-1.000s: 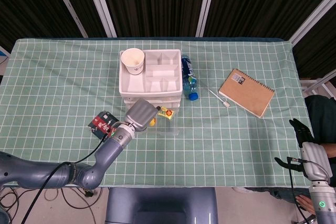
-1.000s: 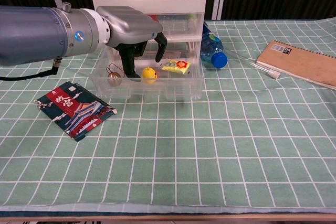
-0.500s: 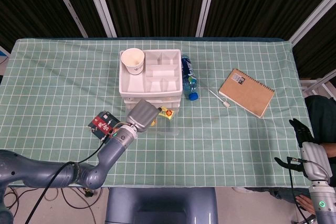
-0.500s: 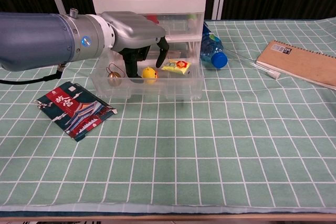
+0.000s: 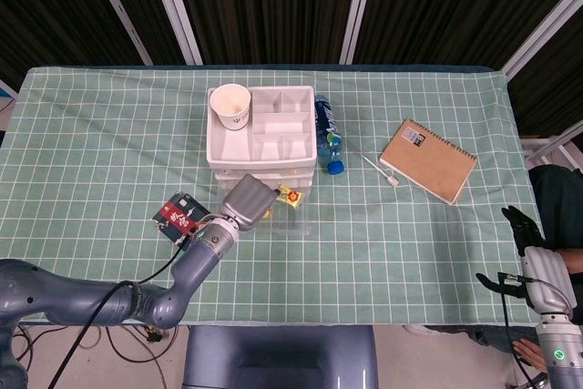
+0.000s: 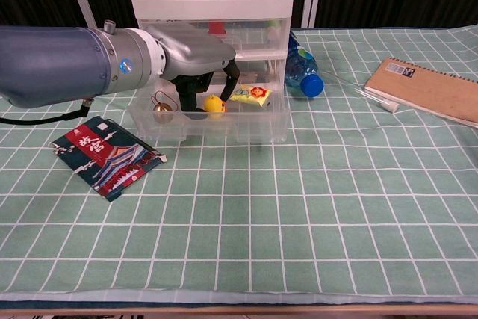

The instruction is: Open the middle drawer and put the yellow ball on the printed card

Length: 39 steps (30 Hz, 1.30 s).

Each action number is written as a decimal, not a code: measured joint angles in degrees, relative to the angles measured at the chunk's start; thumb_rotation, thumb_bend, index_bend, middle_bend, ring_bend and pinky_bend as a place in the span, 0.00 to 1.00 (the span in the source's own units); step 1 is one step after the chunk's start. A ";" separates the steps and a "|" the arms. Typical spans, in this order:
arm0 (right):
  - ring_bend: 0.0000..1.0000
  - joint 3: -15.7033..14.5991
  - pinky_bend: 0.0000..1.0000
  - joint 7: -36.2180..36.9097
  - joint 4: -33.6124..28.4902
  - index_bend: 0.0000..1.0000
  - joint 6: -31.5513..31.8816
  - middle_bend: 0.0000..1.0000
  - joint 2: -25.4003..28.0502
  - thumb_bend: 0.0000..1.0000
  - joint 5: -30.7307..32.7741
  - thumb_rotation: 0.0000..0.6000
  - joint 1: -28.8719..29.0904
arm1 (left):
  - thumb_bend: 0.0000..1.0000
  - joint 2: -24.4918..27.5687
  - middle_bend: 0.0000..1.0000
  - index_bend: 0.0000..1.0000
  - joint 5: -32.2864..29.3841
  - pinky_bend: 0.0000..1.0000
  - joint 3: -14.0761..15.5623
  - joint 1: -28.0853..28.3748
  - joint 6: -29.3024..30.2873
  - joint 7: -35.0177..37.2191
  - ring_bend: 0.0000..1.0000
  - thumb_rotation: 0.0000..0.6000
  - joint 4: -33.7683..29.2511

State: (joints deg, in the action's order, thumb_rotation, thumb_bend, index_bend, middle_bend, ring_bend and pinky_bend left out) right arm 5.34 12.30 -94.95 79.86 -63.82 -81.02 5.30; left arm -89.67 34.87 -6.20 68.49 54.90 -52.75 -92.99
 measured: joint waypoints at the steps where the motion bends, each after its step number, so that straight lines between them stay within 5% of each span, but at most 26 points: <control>1: 0.00 0.00 0.22 0.01 0.01 0.00 -0.02 0.00 0.00 0.05 0.02 1.00 0.00 | 0.37 -0.04 1.00 0.48 0.10 1.00 0.08 0.02 0.04 0.17 1.00 1.00 0.01; 15: 0.00 -0.01 0.22 0.01 0.01 0.00 0.03 0.00 0.01 0.05 -0.07 1.00 -0.01 | 0.38 1.45 1.00 0.51 1.94 1.00 -0.13 -0.14 2.06 1.35 1.00 1.00 -2.22; 24: 0.00 -0.12 0.22 -0.36 -0.03 0.00 0.37 0.00 0.01 0.05 -0.47 1.00 -0.08 | 0.38 6.68 1.00 0.51 7.00 1.00 -0.57 -1.99 7.42 2.09 1.00 1.00 -12.29; 31: 0.00 -0.17 0.22 -0.82 0.01 0.00 0.65 0.00 -0.07 0.05 -0.65 1.00 -0.16 | 0.38 13.84 1.00 0.52 14.36 1.00 2.62 -7.82 14.41 3.52 1.00 1.00 -22.89; 39: 0.00 -0.29 0.22 -1.29 -0.09 0.00 0.97 0.00 -0.14 0.05 -0.95 1.00 -0.26 | 0.38 17.98 1.00 0.52 21.85 1.00 9.64 -15.31 18.33 6.57 1.00 1.00 -26.67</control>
State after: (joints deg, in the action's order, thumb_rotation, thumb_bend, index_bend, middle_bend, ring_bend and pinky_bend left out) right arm 5.04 11.00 -95.04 80.83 -63.96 -81.98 5.04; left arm -71.69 56.72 3.44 53.19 73.23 -46.18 -119.66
